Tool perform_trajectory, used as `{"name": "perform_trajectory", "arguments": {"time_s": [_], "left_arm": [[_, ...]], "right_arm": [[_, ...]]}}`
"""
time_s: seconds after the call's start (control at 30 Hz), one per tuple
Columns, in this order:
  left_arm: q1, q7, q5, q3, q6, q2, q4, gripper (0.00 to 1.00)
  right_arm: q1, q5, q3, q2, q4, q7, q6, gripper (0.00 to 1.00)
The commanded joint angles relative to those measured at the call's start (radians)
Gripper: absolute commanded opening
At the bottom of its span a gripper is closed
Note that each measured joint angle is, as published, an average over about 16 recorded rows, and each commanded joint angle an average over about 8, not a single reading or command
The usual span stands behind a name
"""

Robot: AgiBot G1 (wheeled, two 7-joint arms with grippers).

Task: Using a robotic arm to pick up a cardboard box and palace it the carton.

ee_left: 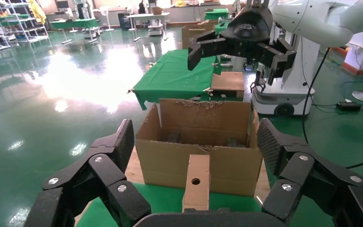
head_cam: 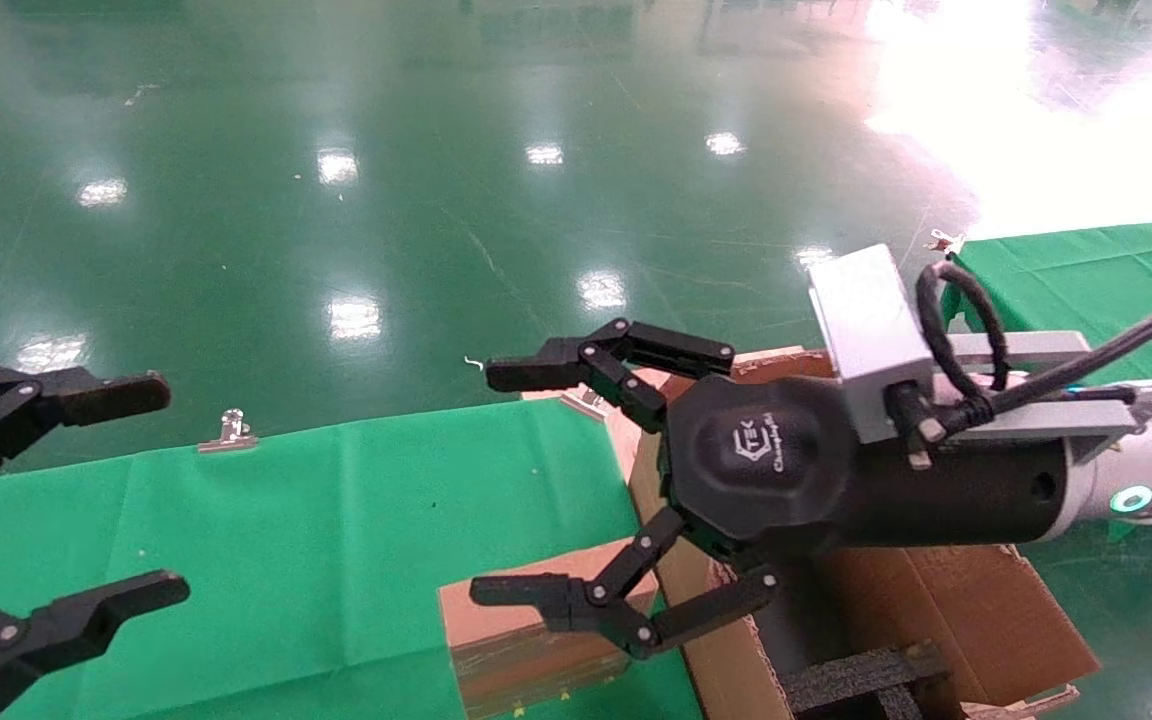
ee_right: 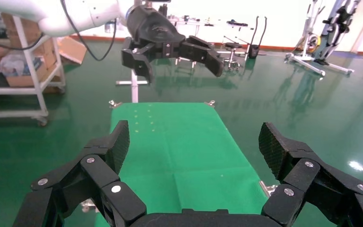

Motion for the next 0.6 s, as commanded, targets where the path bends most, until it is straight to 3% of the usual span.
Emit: {"name": "perform_trajectory", "arguments": {"time_s": [0.03,0.37,0.6], "left_arm": [[0.0,0.0,0.0,0.0,0.0,0.0,0.0,0.0],[0.0,0.0,0.0,0.0,0.0,0.0,0.0,0.0],[0.0,0.0,0.0,0.0,0.0,0.0,0.0,0.0]], "right_arm": [[0.006,-0.016,-0.007,0.003,0.003,0.001,-0.004,1.0],[0.195,-0.345,-0.186,-0.073,-0.038,0.029,-0.054,1.0],[0.294,-0.52,-0.304,-0.16,-0.106,0.019,-0.053,1.0]]}}
